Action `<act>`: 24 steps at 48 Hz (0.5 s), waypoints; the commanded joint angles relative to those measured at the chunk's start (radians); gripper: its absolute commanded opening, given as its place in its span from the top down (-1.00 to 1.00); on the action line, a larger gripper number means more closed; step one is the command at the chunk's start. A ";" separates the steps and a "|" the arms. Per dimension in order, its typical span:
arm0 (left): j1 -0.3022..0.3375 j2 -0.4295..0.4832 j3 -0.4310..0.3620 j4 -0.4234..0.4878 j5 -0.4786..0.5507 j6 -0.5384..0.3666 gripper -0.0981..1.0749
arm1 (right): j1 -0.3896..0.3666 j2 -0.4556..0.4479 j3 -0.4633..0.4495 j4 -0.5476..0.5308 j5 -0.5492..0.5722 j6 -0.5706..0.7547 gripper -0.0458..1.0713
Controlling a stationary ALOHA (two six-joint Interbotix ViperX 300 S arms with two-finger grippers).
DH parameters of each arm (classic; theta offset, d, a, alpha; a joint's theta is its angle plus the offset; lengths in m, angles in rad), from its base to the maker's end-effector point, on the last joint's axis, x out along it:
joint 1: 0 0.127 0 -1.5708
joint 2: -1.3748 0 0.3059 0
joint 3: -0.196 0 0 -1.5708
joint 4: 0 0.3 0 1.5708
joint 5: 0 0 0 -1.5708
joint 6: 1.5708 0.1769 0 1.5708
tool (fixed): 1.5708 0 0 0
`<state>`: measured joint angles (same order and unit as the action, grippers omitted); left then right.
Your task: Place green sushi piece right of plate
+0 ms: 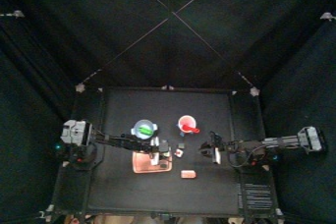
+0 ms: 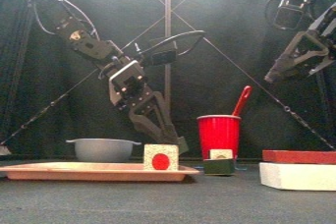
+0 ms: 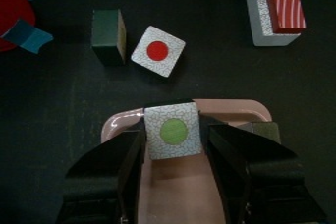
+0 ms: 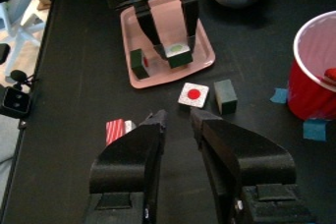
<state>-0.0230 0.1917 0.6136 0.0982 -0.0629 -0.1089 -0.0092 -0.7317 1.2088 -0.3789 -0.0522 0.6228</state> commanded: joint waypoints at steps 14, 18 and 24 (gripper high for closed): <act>-0.006 -0.012 -0.077 0.002 -0.048 0.003 -0.36 | -0.002 0.000 -0.008 0.002 -0.008 0.000 -0.32; -0.005 0.003 -0.104 0.002 -0.067 0.002 -0.36 | -0.002 0.000 -0.008 0.002 -0.008 0.000 -0.32; -0.006 0.029 -0.140 0.003 -0.080 0.002 -0.36 | -0.002 0.000 -0.008 0.002 -0.008 0.000 -0.32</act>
<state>-0.0276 0.2194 0.5200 0.0966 -0.1273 -0.1089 -0.0092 -0.7317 1.2088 -0.3804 -0.0522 0.6228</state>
